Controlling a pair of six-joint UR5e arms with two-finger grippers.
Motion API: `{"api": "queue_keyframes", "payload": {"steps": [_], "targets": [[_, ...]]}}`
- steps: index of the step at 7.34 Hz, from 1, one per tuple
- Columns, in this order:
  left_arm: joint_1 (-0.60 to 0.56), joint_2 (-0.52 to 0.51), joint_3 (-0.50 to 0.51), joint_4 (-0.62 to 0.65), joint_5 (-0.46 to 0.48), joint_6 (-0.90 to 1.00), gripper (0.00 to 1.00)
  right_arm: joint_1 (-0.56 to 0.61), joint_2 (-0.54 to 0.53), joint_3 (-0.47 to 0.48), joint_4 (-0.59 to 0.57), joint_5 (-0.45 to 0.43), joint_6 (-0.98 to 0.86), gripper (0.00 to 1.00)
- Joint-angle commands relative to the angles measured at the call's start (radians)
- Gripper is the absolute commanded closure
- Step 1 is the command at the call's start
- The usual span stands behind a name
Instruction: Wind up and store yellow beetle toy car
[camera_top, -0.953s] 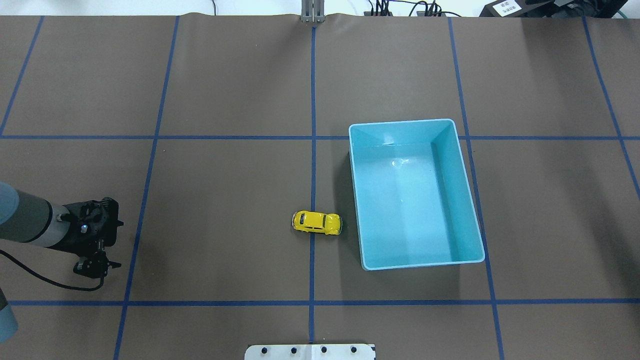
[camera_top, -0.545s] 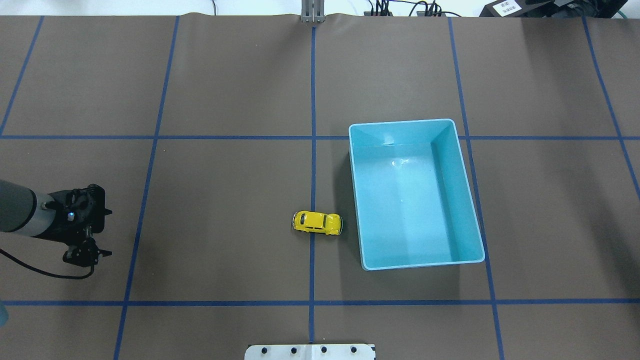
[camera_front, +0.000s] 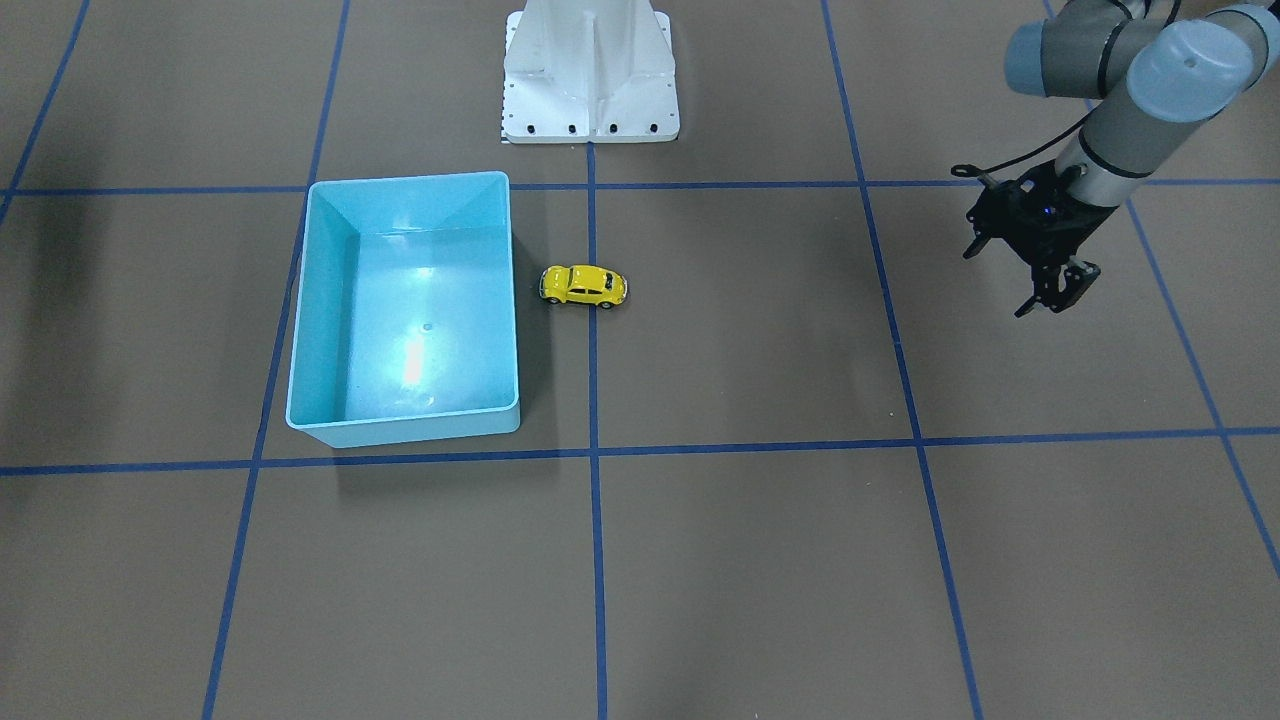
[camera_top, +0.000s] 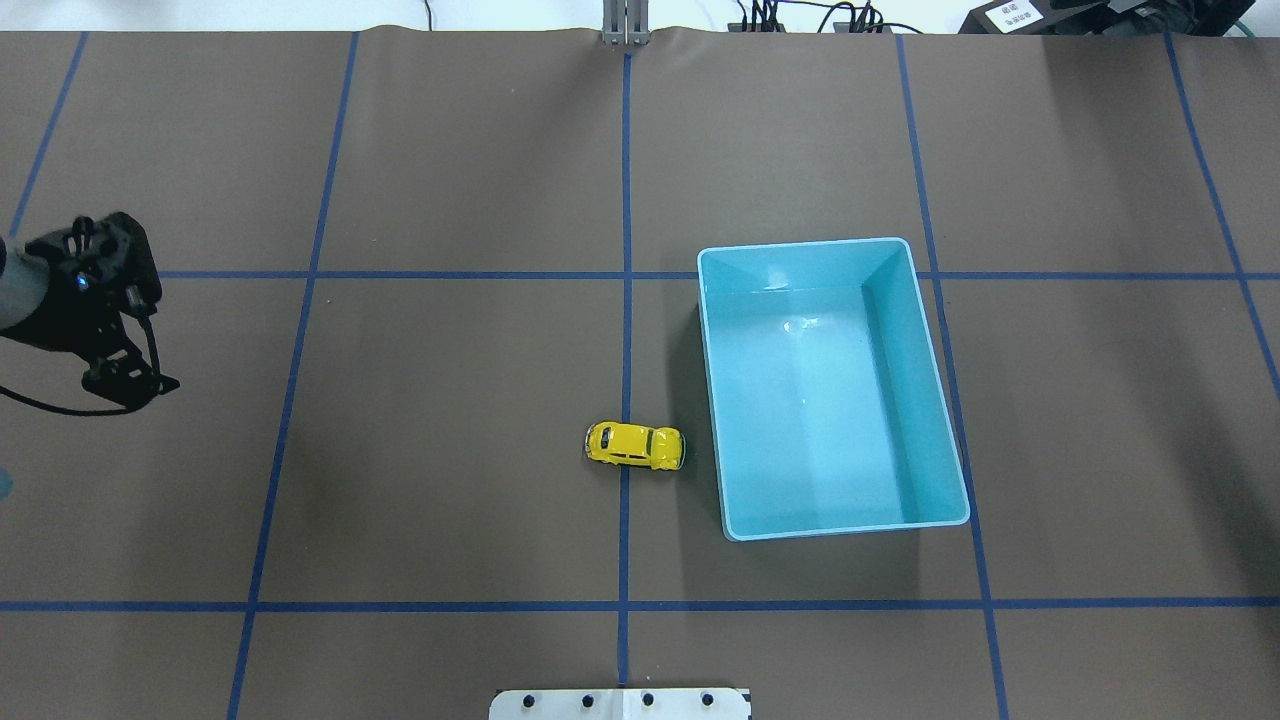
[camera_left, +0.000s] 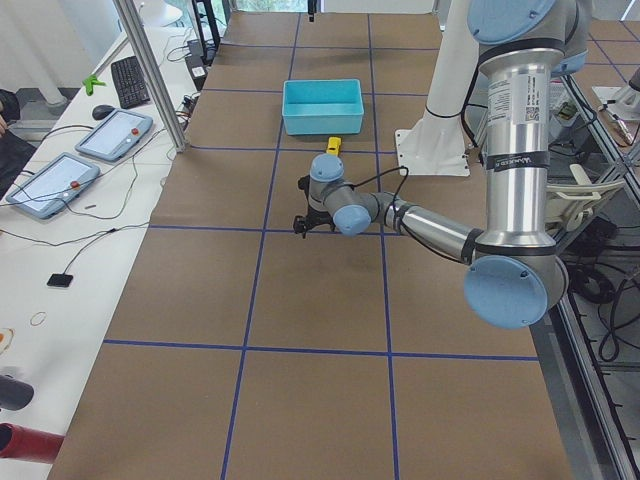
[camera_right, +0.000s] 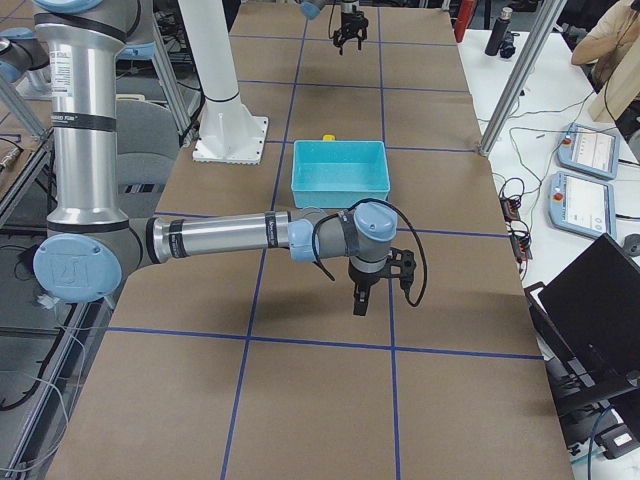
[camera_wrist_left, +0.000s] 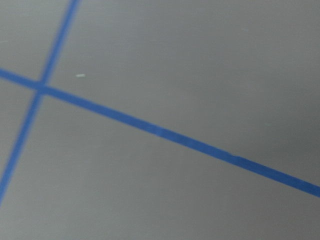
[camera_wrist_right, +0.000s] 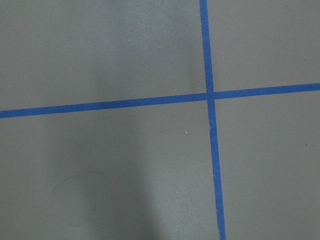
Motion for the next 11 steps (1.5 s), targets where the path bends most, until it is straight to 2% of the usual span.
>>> {"api": "queue_keyframes", "payload": {"steps": [1,2,3,4,5,6,7,8,9,10,11], "targets": [[-0.125,-0.016,0.014,0.092,-0.025,0.0,0.0,0.0,0.008,0.02,-0.001,0.016,-0.005,0.0],[-0.215,-0.009,0.054,0.093,-0.06,0.001,0.0,-0.003,0.012,0.039,-0.004,0.025,-0.003,0.0],[-0.332,-0.004,0.125,0.107,-0.203,-0.014,0.01,-0.036,0.02,0.072,-0.006,0.034,0.001,0.0],[-0.413,-0.006,0.144,0.186,-0.298,-0.111,0.01,-0.075,0.056,0.095,-0.01,0.02,0.003,0.0],[-0.455,-0.004,0.144,0.204,-0.279,-0.202,0.01,-0.112,0.069,0.145,-0.021,0.01,0.005,0.0],[-0.481,-0.004,0.181,0.201,-0.244,-0.315,0.01,-0.209,0.078,0.211,-0.022,-0.034,0.005,0.0],[-0.482,-0.004,0.193,0.196,-0.238,-0.38,0.01,-0.316,0.09,0.24,-0.057,-0.128,0.003,0.0],[-0.48,-0.007,0.2,0.201,-0.182,-0.381,0.0,-0.39,0.177,0.256,-0.138,-0.142,0.002,0.0],[-0.483,0.002,0.2,0.201,-0.151,-0.378,0.0,-0.423,0.316,0.289,-0.318,-0.151,0.0,0.0],[-0.492,0.026,0.209,0.202,-0.149,-0.376,0.0,-0.495,0.471,0.302,-0.498,-0.203,-0.006,0.0],[-0.518,0.075,0.213,0.201,-0.15,-0.375,0.0,-0.536,0.536,0.363,-0.566,-0.252,-0.008,0.0]]}}
